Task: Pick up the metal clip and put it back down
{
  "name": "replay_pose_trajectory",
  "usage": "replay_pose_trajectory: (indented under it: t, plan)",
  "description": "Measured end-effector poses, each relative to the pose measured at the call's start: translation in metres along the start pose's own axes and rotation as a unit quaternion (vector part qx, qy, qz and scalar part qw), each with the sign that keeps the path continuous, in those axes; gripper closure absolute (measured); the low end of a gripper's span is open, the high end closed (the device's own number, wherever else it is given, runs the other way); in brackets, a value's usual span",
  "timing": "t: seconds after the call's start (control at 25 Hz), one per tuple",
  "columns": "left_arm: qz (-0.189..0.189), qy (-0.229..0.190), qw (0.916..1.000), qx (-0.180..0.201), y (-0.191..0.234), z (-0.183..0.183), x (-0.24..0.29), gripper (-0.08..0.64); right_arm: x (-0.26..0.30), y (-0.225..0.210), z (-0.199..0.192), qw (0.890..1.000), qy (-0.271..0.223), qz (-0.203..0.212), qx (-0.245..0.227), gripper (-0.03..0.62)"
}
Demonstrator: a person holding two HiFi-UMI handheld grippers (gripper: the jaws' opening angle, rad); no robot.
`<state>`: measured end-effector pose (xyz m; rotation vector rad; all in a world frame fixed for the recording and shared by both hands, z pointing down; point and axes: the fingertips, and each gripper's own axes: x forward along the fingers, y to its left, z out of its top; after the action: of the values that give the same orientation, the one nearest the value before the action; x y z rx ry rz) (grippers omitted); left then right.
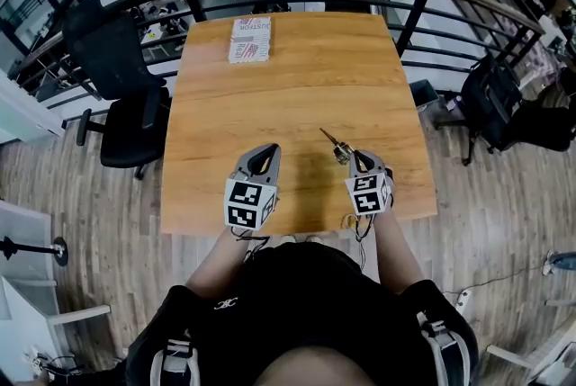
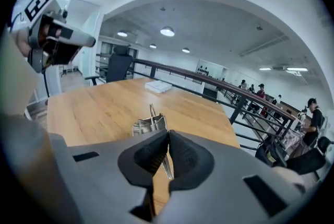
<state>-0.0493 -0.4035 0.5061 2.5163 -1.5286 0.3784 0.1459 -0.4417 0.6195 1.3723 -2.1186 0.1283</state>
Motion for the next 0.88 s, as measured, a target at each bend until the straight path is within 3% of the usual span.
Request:
replay_pose_trajectory:
  t: [0.2, 0.48, 0.68, 0.88]
  plan:
    - [-0.004, -0.004, 1.0000, 0.003, -0.006, 0.004, 0.004, 0.546, -0.031, -0.016, 0.050, 0.994, -0.093, -0.010, 0.054, 0.566]
    - [-0.007, -0.005, 1.0000, 0.005, -0.008, 0.006, 0.005, 0.546, -0.087, -0.031, 0.116, 0.974, -0.198, -0.013, 0.110, 0.566]
    - [-0.009, -0.008, 0.9999, 0.005, -0.011, 0.007, 0.005, 0.546, -0.119, -0.032, 0.144, 0.964, -0.242, -0.025, 0.104, 0.565]
    - [-0.010, -0.013, 0.9999, 0.006, -0.008, 0.011, 0.006, 0.546, -0.132, -0.031, 0.151, 0.956, -0.263, -0.032, 0.129, 0.565]
